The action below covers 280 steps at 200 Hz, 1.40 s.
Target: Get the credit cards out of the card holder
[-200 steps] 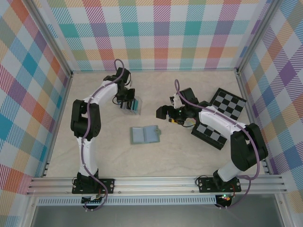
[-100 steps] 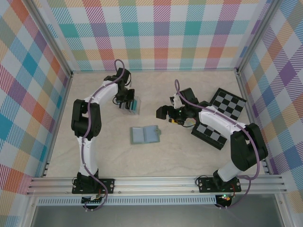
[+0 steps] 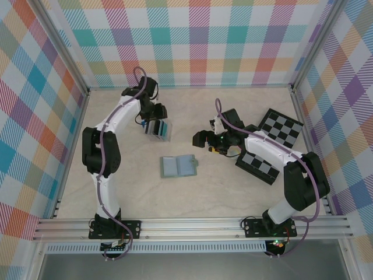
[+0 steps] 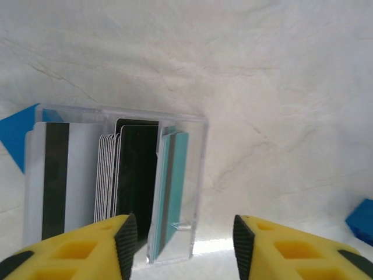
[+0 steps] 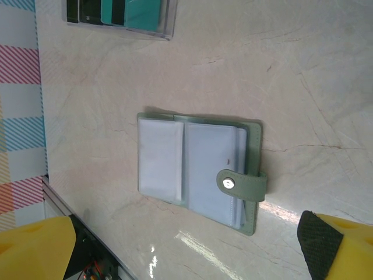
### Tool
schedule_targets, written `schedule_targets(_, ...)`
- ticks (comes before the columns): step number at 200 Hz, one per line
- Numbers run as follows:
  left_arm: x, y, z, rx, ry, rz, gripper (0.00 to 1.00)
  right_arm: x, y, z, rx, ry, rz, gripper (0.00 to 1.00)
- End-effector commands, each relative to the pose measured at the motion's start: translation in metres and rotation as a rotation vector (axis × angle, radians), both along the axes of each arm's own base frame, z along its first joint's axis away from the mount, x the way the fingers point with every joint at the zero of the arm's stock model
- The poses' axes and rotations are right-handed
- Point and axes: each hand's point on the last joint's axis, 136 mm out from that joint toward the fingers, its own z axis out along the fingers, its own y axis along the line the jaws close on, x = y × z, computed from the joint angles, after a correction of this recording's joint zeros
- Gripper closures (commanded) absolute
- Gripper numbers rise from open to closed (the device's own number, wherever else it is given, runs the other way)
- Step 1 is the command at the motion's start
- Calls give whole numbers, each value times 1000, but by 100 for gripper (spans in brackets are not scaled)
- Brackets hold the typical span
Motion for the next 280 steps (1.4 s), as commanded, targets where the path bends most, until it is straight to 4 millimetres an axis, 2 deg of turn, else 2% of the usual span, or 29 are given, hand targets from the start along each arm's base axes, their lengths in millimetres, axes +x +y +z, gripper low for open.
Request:
schedule_targets(1,-9,8,59,-60,-94,54,46,2,-7,14,-19,-49,-19,0)
schedule_targets(26,-25,24,92,-51,-174,119,35,8,-21,23,-77,-112,-68,0)
schedule_targets(50,-44,46,119,-22,-259,192,25,17,-43,37,-151,-202,-149,0)
schedule_targets(75,-65,69,137,28,-344,257,16,27,-65,55,-210,-292,-219,0)
schedule_targets(95,-80,80,142,42,-398,285,8,30,-74,66,-233,-347,-244,0)
schedule_targets(115,-96,74,126,2,-366,256,1,30,-68,67,-225,-342,-197,0)
schedule_targets(135,-111,74,92,-8,-286,269,0,28,-64,58,-224,-308,-177,0)
schedule_targets(153,-126,78,60,1,-245,277,0,31,-75,56,-283,-333,-205,0)
schedule_targets(177,-138,104,36,92,-295,354,0,41,-105,61,-404,-437,-303,0)
schedule_targets(215,-152,152,29,233,-504,533,0,50,-163,64,-591,-560,-455,0)
schedule_targets(235,-155,166,32,270,-622,578,0,54,-197,61,-640,-577,-542,0)
schedule_targets(251,-160,177,33,306,-684,618,0,56,-217,56,-652,-613,-589,0)
schedule_targets(280,-159,188,23,437,-679,601,0,59,-250,38,-748,-699,-637,0)
